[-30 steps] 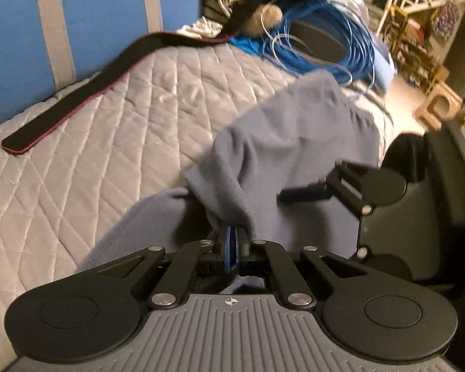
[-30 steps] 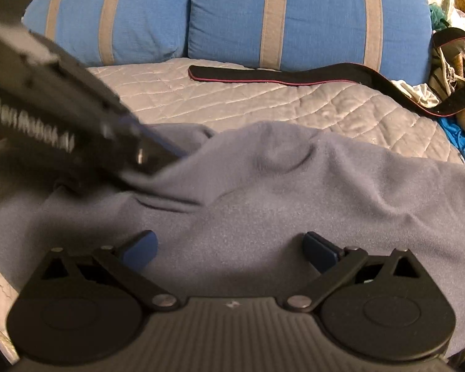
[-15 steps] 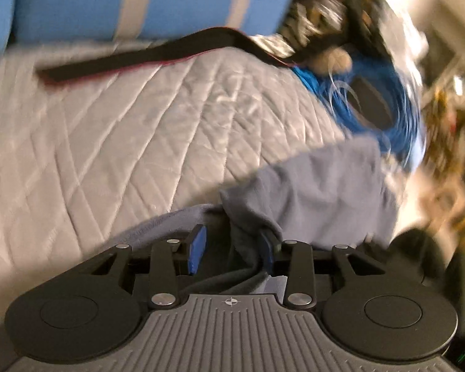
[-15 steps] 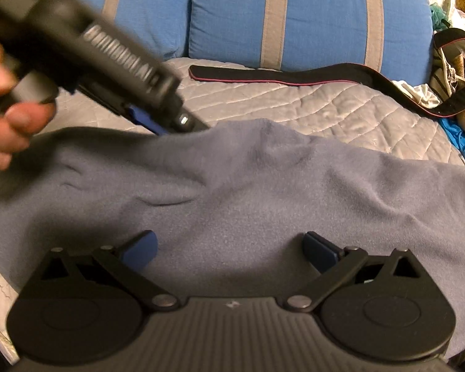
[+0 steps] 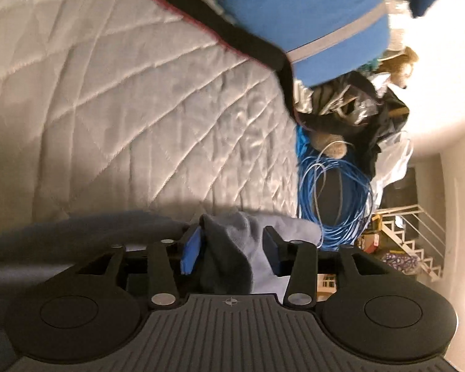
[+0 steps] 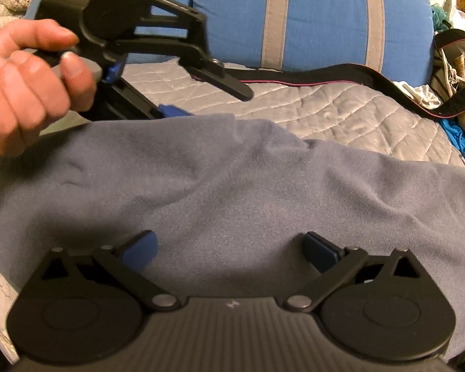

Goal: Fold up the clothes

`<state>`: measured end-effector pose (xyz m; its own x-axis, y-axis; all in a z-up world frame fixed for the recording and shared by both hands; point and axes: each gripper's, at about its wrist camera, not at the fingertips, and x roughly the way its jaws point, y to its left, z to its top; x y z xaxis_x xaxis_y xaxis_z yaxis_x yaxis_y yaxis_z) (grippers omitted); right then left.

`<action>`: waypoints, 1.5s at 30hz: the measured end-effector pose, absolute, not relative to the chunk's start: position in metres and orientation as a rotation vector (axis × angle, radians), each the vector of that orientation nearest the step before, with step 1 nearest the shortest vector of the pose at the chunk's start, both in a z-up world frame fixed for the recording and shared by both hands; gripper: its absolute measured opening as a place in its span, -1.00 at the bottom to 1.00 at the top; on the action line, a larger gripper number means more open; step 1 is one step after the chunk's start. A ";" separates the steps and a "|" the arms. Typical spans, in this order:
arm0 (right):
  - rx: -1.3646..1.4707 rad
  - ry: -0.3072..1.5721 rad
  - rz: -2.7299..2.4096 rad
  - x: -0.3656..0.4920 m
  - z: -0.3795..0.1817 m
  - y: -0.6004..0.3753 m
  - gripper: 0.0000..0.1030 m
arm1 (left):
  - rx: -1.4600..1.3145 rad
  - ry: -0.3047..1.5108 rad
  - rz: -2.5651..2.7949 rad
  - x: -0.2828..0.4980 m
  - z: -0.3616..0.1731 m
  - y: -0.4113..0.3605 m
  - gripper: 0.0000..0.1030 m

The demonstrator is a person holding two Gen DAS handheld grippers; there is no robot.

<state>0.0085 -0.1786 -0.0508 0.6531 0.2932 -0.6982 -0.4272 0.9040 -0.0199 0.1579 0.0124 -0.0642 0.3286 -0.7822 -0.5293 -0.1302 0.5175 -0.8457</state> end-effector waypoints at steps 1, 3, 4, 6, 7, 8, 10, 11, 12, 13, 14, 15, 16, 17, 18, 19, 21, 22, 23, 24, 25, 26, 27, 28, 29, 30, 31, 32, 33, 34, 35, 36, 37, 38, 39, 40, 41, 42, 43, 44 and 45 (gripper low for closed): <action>-0.190 0.756 0.411 0.009 -0.051 -0.178 1.00 | -0.970 1.204 -0.526 0.160 -0.068 0.009 -0.13; -0.191 0.755 0.411 0.008 -0.051 -0.178 1.00 | -0.993 1.232 -0.530 0.163 -0.076 0.003 -0.13; -0.191 0.755 0.411 0.008 -0.051 -0.178 1.00 | -1.011 1.240 -0.531 0.164 -0.079 0.001 -0.13; -0.193 0.754 0.409 0.008 -0.051 -0.177 1.00 | -1.045 1.238 -0.524 0.166 -0.083 -0.001 -0.15; -0.193 0.752 0.408 0.008 -0.051 -0.176 1.00 | -1.061 1.232 -0.519 0.167 -0.084 -0.001 -0.15; -0.194 0.751 0.407 0.008 -0.051 -0.176 1.00 | -1.070 1.230 -0.514 0.168 -0.085 -0.002 -0.15; -0.196 0.748 0.405 0.008 -0.052 -0.174 1.00 | -1.060 1.221 -0.515 0.172 -0.083 -0.002 -0.15; -0.198 0.746 0.405 0.008 -0.052 -0.174 1.00 | -1.054 1.213 -0.513 0.173 -0.081 -0.002 -0.15; -0.198 0.745 0.404 0.008 -0.052 -0.173 1.00 | -1.044 1.202 -0.513 0.174 -0.079 -0.002 -0.15; -0.198 0.744 0.403 0.008 -0.052 -0.173 1.00 | -1.021 1.184 -0.513 0.174 -0.075 -0.004 -0.16; -0.198 0.743 0.402 0.008 -0.052 -0.172 1.00 | -0.989 1.165 -0.513 0.173 -0.070 -0.006 -0.17; -0.198 0.743 0.401 0.008 -0.052 -0.172 1.00 | -0.958 1.146 -0.514 0.173 -0.064 -0.007 -0.26; -0.199 0.742 0.402 0.008 -0.053 -0.172 1.00 | -0.928 1.118 -0.516 0.172 -0.058 -0.008 -0.48; -0.200 0.742 0.402 0.008 -0.053 -0.172 1.00 | -0.900 1.080 -0.523 0.171 -0.050 -0.008 -0.57; -0.200 0.741 0.402 0.008 -0.053 -0.172 1.00 | -0.873 1.041 -0.529 0.169 -0.042 -0.008 -0.59; -0.201 0.741 0.402 0.008 -0.053 -0.172 1.00 | -0.846 1.003 -0.534 0.168 -0.034 -0.007 -0.68; -0.203 0.739 0.402 0.009 -0.053 -0.172 1.00 | -0.800 0.949 -0.538 0.167 -0.020 -0.006 -0.88; -0.205 0.739 0.402 0.009 -0.054 -0.172 1.00 | -0.780 0.927 -0.539 0.166 -0.014 -0.004 -0.91; -0.206 0.738 0.403 0.009 -0.054 -0.172 1.00 | -0.759 0.905 -0.539 0.166 -0.007 -0.003 -0.95; -0.207 0.737 0.403 0.009 -0.054 -0.172 1.00 | -0.734 0.887 -0.539 0.165 -0.001 -0.003 -0.95; -0.207 0.736 0.403 0.009 -0.054 -0.172 1.00 | -0.700 0.878 -0.537 0.164 0.003 -0.004 -0.95; -0.207 0.736 0.404 0.009 -0.054 -0.172 1.00 | -0.660 0.877 -0.531 0.163 0.006 -0.005 -0.95; -0.208 0.736 0.404 0.009 -0.054 -0.172 1.00 | -0.610 0.890 -0.527 0.161 0.008 -0.008 -0.94; -0.208 0.736 0.404 0.009 -0.054 -0.172 1.00 | -0.561 0.909 -0.521 0.161 0.008 -0.010 -0.91; -0.208 0.736 0.405 0.008 -0.054 -0.172 1.00 | -0.526 0.930 -0.513 0.160 0.007 -0.012 -0.86; -0.208 0.736 0.405 0.008 -0.054 -0.172 1.00 | -0.501 0.956 -0.502 0.161 0.004 -0.012 -0.56; -0.209 0.736 0.405 0.008 -0.054 -0.172 1.00 | -0.499 0.984 -0.484 0.162 0.000 -0.011 -0.17; -0.209 0.736 0.406 0.008 -0.053 -0.172 1.00 | -0.514 0.999 -0.470 0.163 -0.004 -0.009 -0.08; -0.209 0.736 0.406 0.008 -0.053 -0.172 1.00 | -0.539 1.004 -0.469 0.164 -0.008 -0.006 -0.07; -0.209 0.736 0.406 0.008 -0.053 -0.172 1.00 | -0.564 1.008 -0.467 0.165 -0.011 -0.004 -0.07; -0.209 0.736 0.407 0.008 -0.053 -0.172 1.00 | -0.596 1.014 -0.476 0.165 -0.015 -0.001 -0.08; -0.209 0.735 0.408 0.008 -0.053 -0.172 1.00 | -0.636 1.021 -0.501 0.165 -0.018 0.000 -0.11; -0.209 0.734 0.410 0.008 -0.053 -0.172 1.00 | -0.662 1.031 -0.531 0.164 -0.020 0.000 -0.23; -0.209 0.734 0.410 0.008 -0.053 -0.172 1.00 | -0.667 1.044 -0.568 0.163 -0.021 -0.004 -0.47; -0.209 0.734 0.411 0.008 -0.053 -0.172 1.00 | -0.651 1.064 -0.602 0.162 -0.020 -0.009 -0.86; -0.209 0.734 0.411 0.008 -0.053 -0.172 1.00 | -0.600 1.082 -0.622 0.160 -0.017 -0.018 -0.88; -0.209 0.734 0.412 0.008 -0.053 -0.172 1.00 | -0.541 1.079 -0.634 0.155 -0.012 -0.027 -0.90; -0.209 0.734 0.412 0.008 -0.053 -0.172 1.00 | -0.473 1.074 -0.657 0.150 -0.008 -0.036 -0.91; -0.209 0.734 0.413 0.008 -0.053 -0.172 1.00 | -0.389 1.071 -0.686 0.144 -0.003 -0.045 -0.91; -0.209 0.734 0.414 0.008 -0.053 -0.172 1.00 | -0.307 1.067 -0.708 0.136 0.001 -0.054 -0.91; -0.209 0.734 0.414 0.008 -0.053 -0.172 1.00 | -0.222 1.063 -0.730 0.128 0.004 -0.062 -0.92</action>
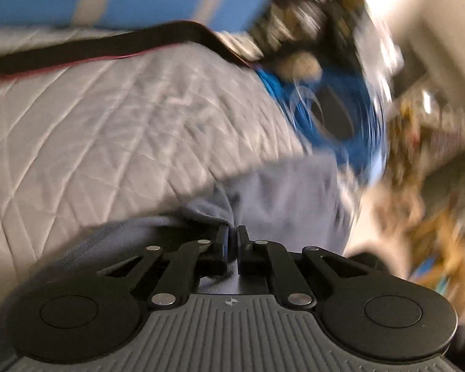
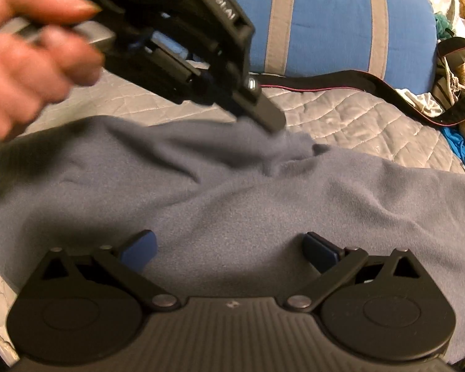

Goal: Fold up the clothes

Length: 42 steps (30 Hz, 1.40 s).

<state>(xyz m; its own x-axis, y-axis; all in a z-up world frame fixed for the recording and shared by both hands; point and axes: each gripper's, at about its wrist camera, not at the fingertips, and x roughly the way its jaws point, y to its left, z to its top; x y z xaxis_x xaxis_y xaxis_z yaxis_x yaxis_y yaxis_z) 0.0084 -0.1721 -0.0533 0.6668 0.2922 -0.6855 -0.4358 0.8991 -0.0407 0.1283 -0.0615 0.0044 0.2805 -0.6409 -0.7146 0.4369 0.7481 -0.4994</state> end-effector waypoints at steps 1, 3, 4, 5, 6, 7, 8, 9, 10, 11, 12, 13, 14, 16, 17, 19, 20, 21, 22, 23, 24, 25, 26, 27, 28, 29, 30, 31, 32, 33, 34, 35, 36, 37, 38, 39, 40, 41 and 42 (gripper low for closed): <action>-0.208 0.734 0.415 0.008 -0.053 -0.172 1.00 | -0.136 1.063 -0.755 0.120 0.006 -0.068 -0.92; -0.208 0.734 0.416 0.008 -0.053 -0.172 1.00 | 0.003 1.073 -0.814 0.104 0.004 -0.078 -0.92; -0.208 0.734 0.416 0.009 -0.053 -0.172 1.00 | 0.038 1.082 -0.825 0.100 0.002 -0.079 -0.92; -0.208 0.734 0.417 0.009 -0.053 -0.172 1.00 | 0.049 1.088 -0.820 0.098 -0.001 -0.079 -0.92; -0.208 0.734 0.417 0.009 -0.053 -0.172 1.00 | 0.059 1.093 -0.815 0.095 -0.004 -0.078 -0.92; -0.208 0.734 0.418 0.009 -0.053 -0.172 1.00 | 0.063 1.094 -0.809 0.095 -0.007 -0.076 -0.89; -0.208 0.734 0.418 0.009 -0.053 -0.173 1.00 | 0.056 1.089 -0.800 0.096 -0.009 -0.074 -0.88; -0.208 0.735 0.419 0.009 -0.053 -0.173 1.00 | 0.041 1.082 -0.796 0.098 -0.009 -0.070 -0.88; -0.208 0.735 0.419 0.009 -0.053 -0.173 1.00 | 0.020 1.077 -0.802 0.099 -0.009 -0.067 -0.84; -0.208 0.736 0.420 0.009 -0.053 -0.173 1.00 | -0.007 1.068 -0.811 0.101 -0.008 -0.064 -0.82; -0.208 0.736 0.420 0.009 -0.053 -0.173 1.00 | -0.039 1.058 -0.820 0.104 -0.006 -0.061 -0.76; -0.207 0.736 0.421 0.010 -0.053 -0.174 1.00 | -0.084 1.048 -0.828 0.107 -0.004 -0.057 -0.61; -0.207 0.737 0.421 0.010 -0.053 -0.174 1.00 | -0.134 1.041 -0.833 0.109 -0.003 -0.052 -0.51; -0.207 0.738 0.422 0.010 -0.053 -0.174 1.00 | -0.233 1.032 -0.823 0.117 -0.002 -0.045 -0.31; -0.207 0.738 0.423 0.010 -0.053 -0.175 1.00 | -0.274 1.031 -0.807 0.121 -0.002 -0.042 -0.29; -0.207 0.739 0.424 0.010 -0.053 -0.175 1.00 | -0.355 1.038 -0.775 0.129 -0.005 -0.035 -0.21; -0.207 0.739 0.424 0.011 -0.053 -0.175 1.00 | -0.395 1.045 -0.758 0.132 -0.007 -0.031 -0.18; -0.207 0.740 0.425 0.011 -0.053 -0.175 1.00 | -0.432 1.055 -0.738 0.136 -0.010 -0.028 -0.12; -0.207 0.740 0.425 0.011 -0.053 -0.176 1.00 | -0.477 1.067 -0.716 0.140 -0.015 -0.024 -0.09; -0.207 0.740 0.426 0.011 -0.053 -0.176 1.00 | -0.525 1.085 -0.695 0.144 -0.020 -0.020 -0.09; -0.207 0.740 0.426 0.011 -0.053 -0.176 1.00 | -0.573 1.109 -0.682 0.150 -0.027 -0.018 -0.08; -0.207 0.741 0.426 0.011 -0.053 -0.176 1.00 | -0.621 1.135 -0.675 0.155 -0.035 -0.017 -0.08; -0.207 0.741 0.426 0.011 -0.053 -0.176 1.00 | -0.668 1.159 -0.670 0.160 -0.042 -0.016 -0.08; -0.208 0.741 0.426 0.011 -0.053 -0.177 1.00 | -0.710 1.175 -0.671 0.163 -0.048 -0.015 -0.08; -0.208 0.741 0.427 0.011 -0.053 -0.177 1.00 | -0.750 1.181 -0.675 0.165 -0.052 -0.015 -0.10; -0.208 0.741 0.427 0.011 -0.053 -0.178 1.00 | -0.786 1.183 -0.678 0.167 -0.056 -0.014 -0.11; -0.208 0.740 0.428 0.010 -0.053 -0.178 1.00 | -0.811 1.182 -0.679 0.169 -0.058 -0.015 -0.11; -0.208 0.740 0.428 0.010 -0.054 -0.178 1.00 | -0.826 1.182 -0.677 0.171 -0.060 -0.017 -0.11; -0.208 0.739 0.428 0.009 -0.054 -0.178 1.00 | -0.841 1.183 -0.675 0.173 -0.062 -0.018 -0.11; -0.209 0.738 0.429 0.009 -0.054 -0.179 1.00 | -0.856 1.184 -0.673 0.176 -0.064 -0.020 -0.11; -0.208 0.737 0.430 0.009 -0.054 -0.179 1.00 | -0.870 1.186 -0.672 0.177 -0.065 -0.022 -0.12; -0.208 0.736 0.430 0.008 -0.053 -0.179 1.00 | -0.887 1.192 -0.675 0.179 -0.067 -0.023 -0.13; -0.209 0.735 0.431 0.008 -0.053 -0.179 1.00 | -0.906 1.195 -0.682 0.181 -0.069 -0.025 -0.18; -0.209 0.735 0.432 0.008 -0.053 -0.179 1.00 | -0.911 1.189 -0.688 0.183 -0.068 -0.027 -0.35; -0.210 0.734 0.433 0.007 -0.053 -0.179 1.00 | -0.904 1.178 -0.686 0.185 -0.066 -0.029 -0.45; -0.210 0.734 0.433 0.007 -0.053 -0.179 1.00 | -0.887 1.166 -0.678 0.186 -0.063 -0.030 -0.56; -0.210 0.734 0.433 0.007 -0.052 -0.179 1.00 | -0.872 1.152 -0.673 0.187 -0.059 -0.031 -0.61; -0.210 0.734 0.434 0.007 -0.052 -0.180 1.00 | -0.857 1.136 -0.672 0.189 -0.056 -0.032 -0.66; -0.211 0.734 0.435 0.007 -0.052 -0.180 1.00 | -0.841 1.120 -0.665 0.190 -0.052 -0.032 -0.76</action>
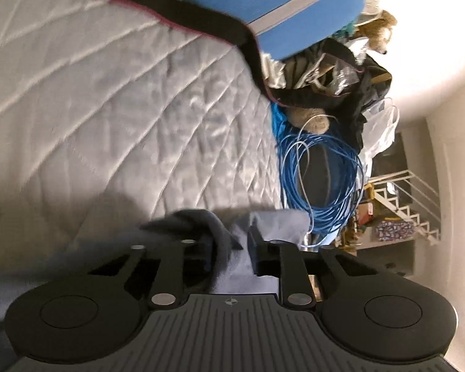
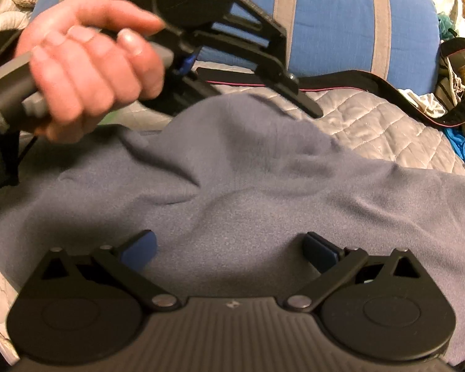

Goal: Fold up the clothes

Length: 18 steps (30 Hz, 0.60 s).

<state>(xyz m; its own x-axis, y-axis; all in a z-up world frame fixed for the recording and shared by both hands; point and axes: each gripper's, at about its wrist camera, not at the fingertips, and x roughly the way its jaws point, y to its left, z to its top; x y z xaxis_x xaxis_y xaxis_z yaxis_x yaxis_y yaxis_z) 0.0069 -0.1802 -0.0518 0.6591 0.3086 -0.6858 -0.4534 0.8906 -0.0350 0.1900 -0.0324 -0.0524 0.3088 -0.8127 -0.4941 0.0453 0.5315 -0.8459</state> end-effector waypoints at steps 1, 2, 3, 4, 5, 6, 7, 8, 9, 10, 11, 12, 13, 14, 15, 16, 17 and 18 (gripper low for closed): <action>-0.211 0.733 0.435 0.007 -0.052 -0.180 1.00 | -0.823 1.102 -0.647 0.190 -0.049 -0.032 -0.84; -0.212 0.733 0.436 0.007 -0.052 -0.181 1.00 | -0.803 1.083 -0.627 0.190 -0.046 -0.032 -0.87; -0.212 0.732 0.437 0.006 -0.051 -0.181 1.00 | -0.778 1.060 -0.605 0.191 -0.043 -0.032 -0.90; -0.212 0.731 0.437 0.006 -0.052 -0.181 1.00 | -0.750 1.031 -0.586 0.190 -0.038 -0.032 -0.92; -0.213 0.730 0.438 0.006 -0.052 -0.181 1.00 | -0.726 1.002 -0.579 0.189 -0.034 -0.032 -0.92; -0.215 0.729 0.438 0.006 -0.052 -0.181 1.00 | -0.701 0.972 -0.572 0.188 -0.029 -0.032 -0.93; -0.217 0.727 0.438 0.006 -0.052 -0.181 1.00 | -0.672 0.943 -0.568 0.186 -0.024 -0.033 -0.93; -0.219 0.725 0.438 0.006 -0.052 -0.181 1.00 | -0.631 0.916 -0.563 0.184 -0.020 -0.035 -0.93; -0.221 0.723 0.438 0.005 -0.052 -0.181 1.00 | -0.585 0.891 -0.549 0.182 -0.016 -0.038 -0.93; -0.223 0.722 0.438 0.005 -0.052 -0.181 1.00 | -0.541 0.869 -0.538 0.180 -0.013 -0.041 -0.93; -0.223 0.722 0.439 0.005 -0.052 -0.181 1.00 | -0.502 0.854 -0.531 0.178 -0.011 -0.043 -0.93; -0.222 0.722 0.439 0.005 -0.052 -0.181 1.00 | -0.460 0.839 -0.526 0.177 -0.009 -0.046 -0.93; -0.221 0.722 0.441 0.005 -0.052 -0.182 1.00 | -0.415 0.823 -0.527 0.174 -0.007 -0.049 -0.93; -0.220 0.723 0.442 0.006 -0.052 -0.182 1.00 | -0.359 0.804 -0.531 0.170 -0.005 -0.054 -0.93; -0.219 0.723 0.443 0.006 -0.052 -0.182 1.00 | -0.286 0.780 -0.539 0.165 -0.001 -0.060 -0.93; -0.218 0.724 0.444 0.006 -0.052 -0.183 1.00 | -0.209 0.754 -0.549 0.158 0.004 -0.066 -0.93; -0.216 0.724 0.445 0.007 -0.052 -0.183 1.00 | -0.127 0.725 -0.559 0.151 0.009 -0.074 -0.93; -0.215 0.725 0.447 0.007 -0.053 -0.184 1.00 | -0.044 0.692 -0.577 0.141 0.013 -0.082 -0.93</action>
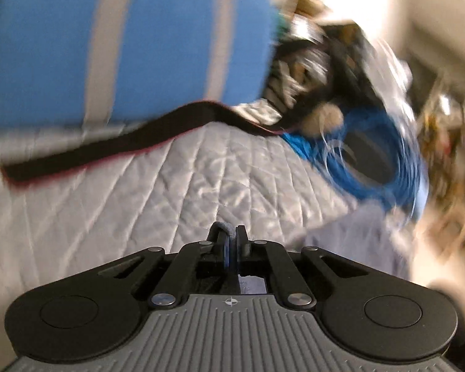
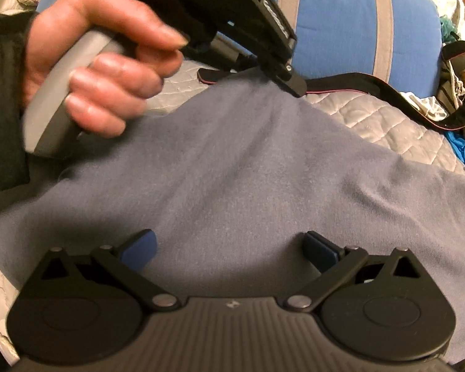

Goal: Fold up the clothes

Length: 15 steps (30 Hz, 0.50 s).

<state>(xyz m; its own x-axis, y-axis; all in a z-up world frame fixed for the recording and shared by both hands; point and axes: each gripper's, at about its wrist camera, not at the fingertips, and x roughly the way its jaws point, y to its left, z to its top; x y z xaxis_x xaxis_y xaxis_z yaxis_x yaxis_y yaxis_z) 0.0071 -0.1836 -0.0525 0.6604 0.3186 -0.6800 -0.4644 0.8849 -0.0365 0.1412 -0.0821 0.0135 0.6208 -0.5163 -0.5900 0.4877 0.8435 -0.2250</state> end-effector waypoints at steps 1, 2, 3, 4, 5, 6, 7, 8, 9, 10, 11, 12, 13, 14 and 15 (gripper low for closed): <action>-0.213 0.724 0.449 0.007 -0.053 -0.184 1.00 | 0.040 0.651 -0.605 0.130 0.018 -0.090 -0.93; -0.211 0.723 0.451 0.007 -0.053 -0.185 1.00 | 0.125 0.610 -0.632 0.118 0.023 -0.097 -0.93; -0.210 0.721 0.453 0.007 -0.053 -0.185 1.00 | 0.209 0.569 -0.664 0.106 0.028 -0.104 -0.93; -0.210 0.717 0.455 0.007 -0.054 -0.185 1.00 | 0.284 0.536 -0.702 0.095 0.031 -0.109 -0.93; -0.210 0.714 0.457 0.007 -0.054 -0.185 1.00 | 0.343 0.513 -0.737 0.085 0.033 -0.113 -0.93; -0.211 0.713 0.457 0.007 -0.054 -0.186 1.00 | 0.391 0.495 -0.763 0.078 0.033 -0.116 -0.92; -0.211 0.713 0.458 0.007 -0.054 -0.186 1.00 | 0.417 0.490 -0.778 0.073 0.033 -0.118 -0.92; -0.211 0.714 0.458 0.008 -0.054 -0.186 1.00 | 0.428 0.495 -0.792 0.071 0.032 -0.118 -0.92; -0.211 0.715 0.458 0.008 -0.054 -0.186 1.00 | 0.430 0.508 -0.806 0.071 0.031 -0.117 -0.92; -0.211 0.715 0.458 0.008 -0.054 -0.186 1.00 | 0.428 0.522 -0.816 0.071 0.029 -0.116 -0.92; -0.212 0.715 0.458 0.008 -0.055 -0.186 1.00 | 0.423 0.546 -0.824 0.072 0.027 -0.115 -0.92; -0.212 0.714 0.459 0.008 -0.055 -0.186 1.00 | 0.410 0.583 -0.835 0.075 0.025 -0.113 -0.92; -0.211 0.714 0.459 0.008 -0.055 -0.186 1.00 | 0.394 0.617 -0.848 0.079 0.022 -0.111 -0.90; -0.211 0.714 0.460 0.007 -0.055 -0.187 1.00 | 0.368 0.648 -0.856 0.084 0.019 -0.108 -0.90; -0.212 0.713 0.460 0.007 -0.055 -0.187 1.00 | 0.337 0.677 -0.853 0.088 0.016 -0.106 -0.90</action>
<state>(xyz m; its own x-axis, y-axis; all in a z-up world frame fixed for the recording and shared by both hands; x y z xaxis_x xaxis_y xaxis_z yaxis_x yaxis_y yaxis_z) 0.0068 -0.1866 -0.0550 0.6623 0.3325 -0.6714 -0.4741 0.8799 -0.0320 0.0884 -0.1056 0.0163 0.4684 -0.5775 -0.6687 0.7821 0.6230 0.0097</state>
